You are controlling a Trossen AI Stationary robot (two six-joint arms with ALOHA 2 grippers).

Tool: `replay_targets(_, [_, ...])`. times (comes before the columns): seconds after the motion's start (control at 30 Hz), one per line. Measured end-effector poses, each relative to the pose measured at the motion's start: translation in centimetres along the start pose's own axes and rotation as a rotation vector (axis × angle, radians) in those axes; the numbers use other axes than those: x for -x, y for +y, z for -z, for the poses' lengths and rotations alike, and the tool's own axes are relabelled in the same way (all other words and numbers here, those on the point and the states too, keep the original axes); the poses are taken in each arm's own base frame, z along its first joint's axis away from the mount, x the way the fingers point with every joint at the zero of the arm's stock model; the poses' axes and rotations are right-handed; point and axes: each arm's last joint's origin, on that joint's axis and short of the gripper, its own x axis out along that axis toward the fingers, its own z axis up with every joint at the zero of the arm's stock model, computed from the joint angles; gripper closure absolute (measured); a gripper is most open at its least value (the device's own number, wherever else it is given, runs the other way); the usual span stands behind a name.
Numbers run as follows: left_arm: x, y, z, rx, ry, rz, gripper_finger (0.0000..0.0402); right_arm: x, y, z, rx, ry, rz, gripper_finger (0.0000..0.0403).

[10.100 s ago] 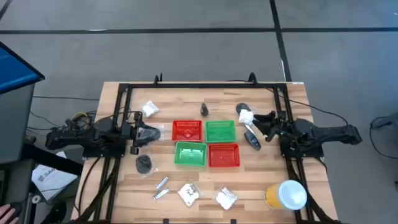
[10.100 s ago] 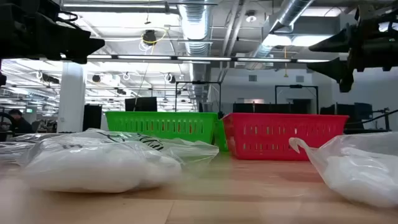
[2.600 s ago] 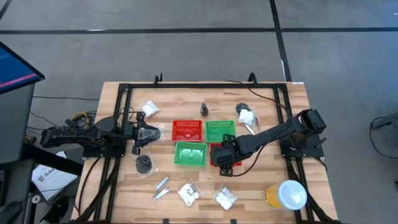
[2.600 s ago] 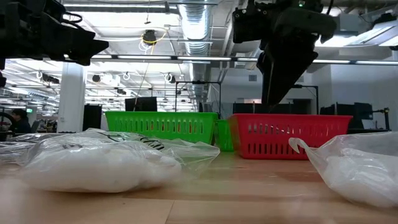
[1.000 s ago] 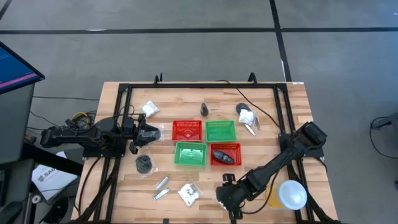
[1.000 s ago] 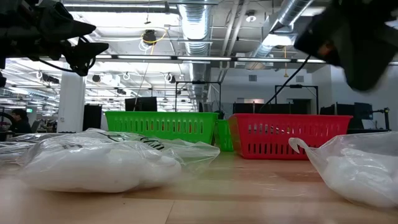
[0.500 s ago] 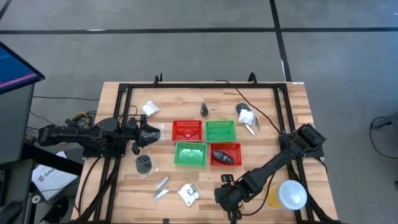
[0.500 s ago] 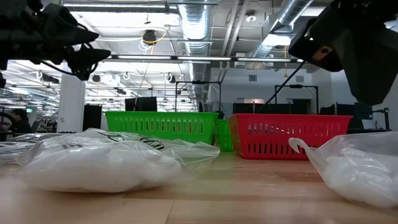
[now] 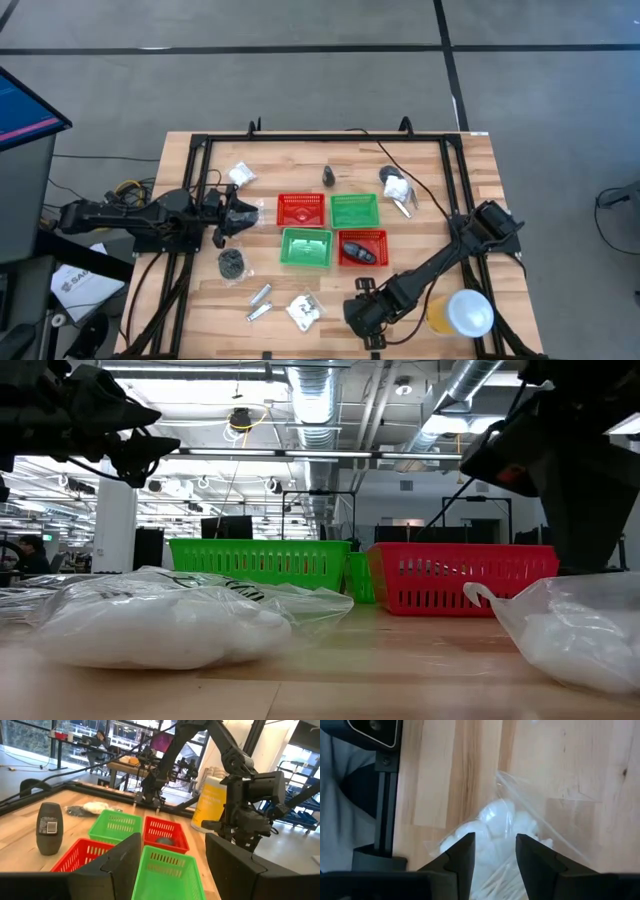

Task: Pick & Place Travel size toiletries
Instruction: Put the white cotton pack into the right green basket

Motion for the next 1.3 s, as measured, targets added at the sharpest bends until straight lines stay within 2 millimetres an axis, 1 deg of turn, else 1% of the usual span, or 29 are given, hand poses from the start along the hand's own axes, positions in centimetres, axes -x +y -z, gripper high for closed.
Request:
replay_targets(0.23, [0.0, 0.0, 0.0, 0.0, -0.001, 0.0, 0.0189, -1.7, -0.5, 0.3, -0.004, 0.037, 0.03, 0.0271])
replay_targets(0.43, [0.0, 0.0, -0.1, -0.001, -0.009, 0.002, 0.0188, -1.6, -1.0, 0.2, -0.029, 0.05, 0.041, 0.0285])
replay_targets(0.53, [0.0, 0.0, -0.1, -0.001, -0.009, 0.002, 0.0188, -1.4, -1.0, 0.1, -0.029, 0.045, 0.038, 0.031])
replay_targets(0.7, [0.0, 0.0, -0.1, -0.001, -0.01, 0.003, 0.0188, -1.6, -1.0, 0.2, -0.026, 0.057, 0.045, 0.0386])
replay_targets(0.73, [0.0, 0.0, -0.1, -0.001, -0.01, 0.003, 0.0188, -1.6, -1.0, 0.2, -0.025, 0.054, 0.044, 0.0394])
replay_targets(0.83, [0.0, 0.0, -0.1, -0.001, -0.012, 0.003, 0.0188, -1.6, -1.0, 0.2, -0.032, 0.052, 0.046, 0.0392])
replay_targets(0.93, [0.0, 0.0, -0.1, -0.001, -0.014, 0.004, 0.0188, -1.6, -0.9, 0.2, -0.032, 0.051, 0.045, 0.0401])
replay_targets(1.03, [0.0, 0.0, -0.1, -0.001, -0.014, 0.004, 0.0188, -1.3, -0.7, -0.2, -0.032, 0.039, 0.037, 0.0401])
replay_targets(1.3, [0.0, 0.0, -0.1, -0.001, -0.014, 0.004, 0.0189, 0.6, 1.0, -1.6, 0.047, 0.014, 0.025, 0.0402])
